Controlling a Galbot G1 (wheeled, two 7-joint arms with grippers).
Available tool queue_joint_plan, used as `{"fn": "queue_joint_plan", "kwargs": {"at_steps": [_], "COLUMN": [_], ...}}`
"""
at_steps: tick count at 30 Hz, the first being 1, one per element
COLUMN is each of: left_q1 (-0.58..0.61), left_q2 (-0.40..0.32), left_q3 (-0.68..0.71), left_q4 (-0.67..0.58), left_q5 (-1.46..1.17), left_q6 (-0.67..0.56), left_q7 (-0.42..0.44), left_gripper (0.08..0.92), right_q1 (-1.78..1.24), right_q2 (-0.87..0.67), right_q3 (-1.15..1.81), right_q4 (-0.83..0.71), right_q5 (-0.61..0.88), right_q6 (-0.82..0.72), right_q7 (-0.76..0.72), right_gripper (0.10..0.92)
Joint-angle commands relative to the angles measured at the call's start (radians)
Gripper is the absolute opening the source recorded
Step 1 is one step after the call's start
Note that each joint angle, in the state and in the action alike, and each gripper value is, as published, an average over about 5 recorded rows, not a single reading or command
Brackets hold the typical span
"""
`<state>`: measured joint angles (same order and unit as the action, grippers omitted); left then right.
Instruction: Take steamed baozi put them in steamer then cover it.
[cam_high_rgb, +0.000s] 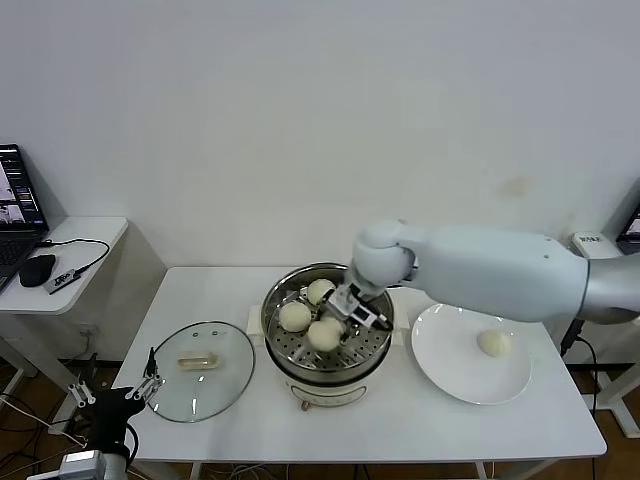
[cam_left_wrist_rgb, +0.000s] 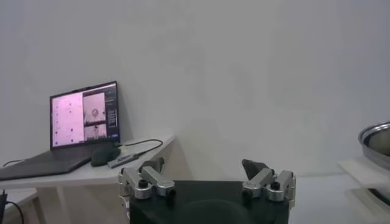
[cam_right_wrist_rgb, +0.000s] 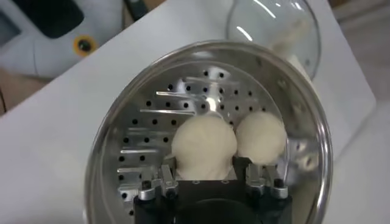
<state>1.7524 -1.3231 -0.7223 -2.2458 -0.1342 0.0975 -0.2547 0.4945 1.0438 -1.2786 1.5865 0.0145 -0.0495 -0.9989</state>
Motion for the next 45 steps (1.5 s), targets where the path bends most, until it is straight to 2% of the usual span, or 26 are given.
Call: {"fn": "queue_joint_plan", "kwargs": {"at_steps": [1,18,21,26,30,35,45], "left_q1": [-0.001,-0.004,-0.005,-0.007,-0.008,-0.008,-0.023], "left_q2": [-0.001,0.000,0.000,0.002,0.006,0.015,0.043], "left_q3": [0.000,0.000,0.000,0.001,0.001,-0.003,0.007], "left_q4": [0.002,0.003,0.002,0.001,0.002,0.000,0.000], "left_q5": [0.000,-0.004,-0.004,-0.004,-0.005,-0.007,-0.013], "left_q6": [-0.001,-0.001,-0.001,0.000,0.000,0.001,0.005], "left_q7": [-0.001,-0.003,-0.003,-0.002,-0.002,-0.002,0.001], "left_gripper": [0.823,0.823,0.823,0.823,0.823,0.823,0.823], "right_q1": [-0.018,-0.020,-0.015,0.007,0.035,0.080,0.101], "right_q2": [0.065,0.072,0.067,0.032,-0.031,-0.144,-0.419], "right_q3": [-0.030,-0.031,-0.028,-0.020,-0.006,0.035,0.110], "right_q4": [-0.016,-0.030,-0.027,-0.005,0.028,0.062,0.085], "right_q5": [-0.099,-0.120,-0.101,-0.079,-0.048,0.006,0.171], "right_q6": [0.141,0.176,0.176,0.171,0.157,0.065,-0.244], "right_q7": [0.017,0.024,0.039,0.040,0.025,-0.019,-0.056], "right_gripper": [0.585,0.593,0.640,0.775,0.818,0.823,0.823]}}
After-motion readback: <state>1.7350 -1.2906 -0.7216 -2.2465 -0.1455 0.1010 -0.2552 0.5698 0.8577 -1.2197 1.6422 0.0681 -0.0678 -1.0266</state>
